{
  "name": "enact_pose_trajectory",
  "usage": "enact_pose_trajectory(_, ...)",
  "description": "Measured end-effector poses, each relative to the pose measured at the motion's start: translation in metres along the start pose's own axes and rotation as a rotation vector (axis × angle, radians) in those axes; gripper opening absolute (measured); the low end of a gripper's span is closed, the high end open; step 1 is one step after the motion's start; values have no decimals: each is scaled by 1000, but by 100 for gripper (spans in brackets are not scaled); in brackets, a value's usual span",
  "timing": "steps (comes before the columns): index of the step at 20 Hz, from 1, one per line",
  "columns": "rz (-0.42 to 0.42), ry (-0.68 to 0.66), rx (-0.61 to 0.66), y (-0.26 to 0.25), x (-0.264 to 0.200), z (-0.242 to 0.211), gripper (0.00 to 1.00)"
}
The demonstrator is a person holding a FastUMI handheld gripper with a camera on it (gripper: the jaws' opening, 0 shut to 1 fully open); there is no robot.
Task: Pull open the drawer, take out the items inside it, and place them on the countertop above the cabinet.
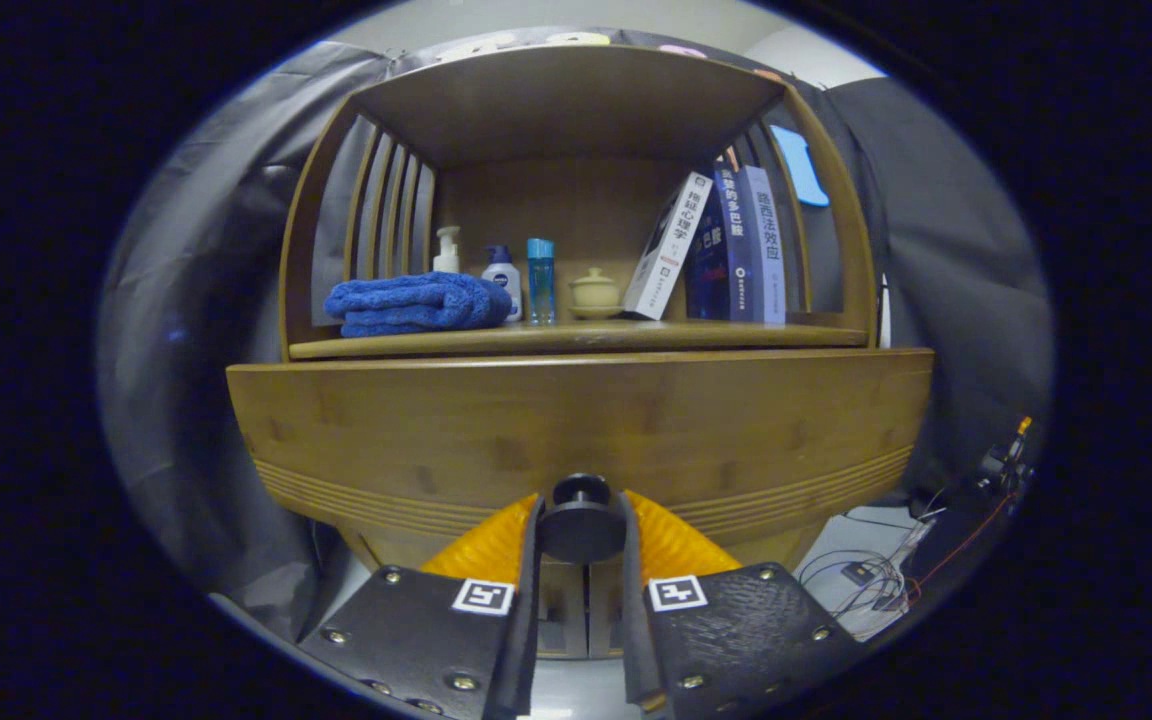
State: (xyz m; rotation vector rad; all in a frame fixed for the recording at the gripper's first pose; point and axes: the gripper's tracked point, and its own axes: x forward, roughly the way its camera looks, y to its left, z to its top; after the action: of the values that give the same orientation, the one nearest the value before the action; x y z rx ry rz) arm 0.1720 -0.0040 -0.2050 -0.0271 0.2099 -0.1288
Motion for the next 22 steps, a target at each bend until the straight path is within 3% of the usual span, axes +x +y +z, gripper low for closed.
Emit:
enact_pose_trajectory(14,-26,6,-9,-2,-84,-22,35)
enact_pose_trajectory(22,-27,-25,9,-3,-105,-23,35)
